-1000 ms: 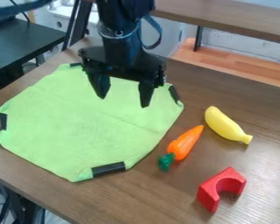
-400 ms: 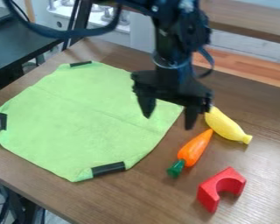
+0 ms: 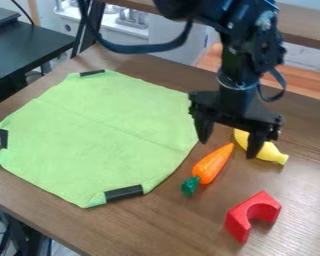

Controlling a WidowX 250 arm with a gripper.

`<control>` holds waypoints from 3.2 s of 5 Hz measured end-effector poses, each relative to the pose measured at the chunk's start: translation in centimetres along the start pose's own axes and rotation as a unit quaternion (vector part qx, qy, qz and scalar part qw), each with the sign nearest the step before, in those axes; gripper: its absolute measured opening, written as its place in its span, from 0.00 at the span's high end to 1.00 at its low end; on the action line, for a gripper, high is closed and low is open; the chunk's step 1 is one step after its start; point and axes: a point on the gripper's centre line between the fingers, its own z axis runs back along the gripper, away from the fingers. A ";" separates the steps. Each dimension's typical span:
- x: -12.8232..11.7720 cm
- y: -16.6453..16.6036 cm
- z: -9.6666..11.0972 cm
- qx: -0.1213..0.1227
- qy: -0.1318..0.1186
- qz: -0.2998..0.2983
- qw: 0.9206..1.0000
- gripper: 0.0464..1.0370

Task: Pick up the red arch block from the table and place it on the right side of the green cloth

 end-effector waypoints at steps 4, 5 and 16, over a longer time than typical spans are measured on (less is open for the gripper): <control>-2.3 -5.0 -3.3 -0.017 0.024 -0.073 0.997 0.04; -2.8 -5.0 -4.2 -0.006 0.027 -0.080 0.996 0.04; 7.9 11.8 -7.2 0.047 0.023 0.231 0.971 0.78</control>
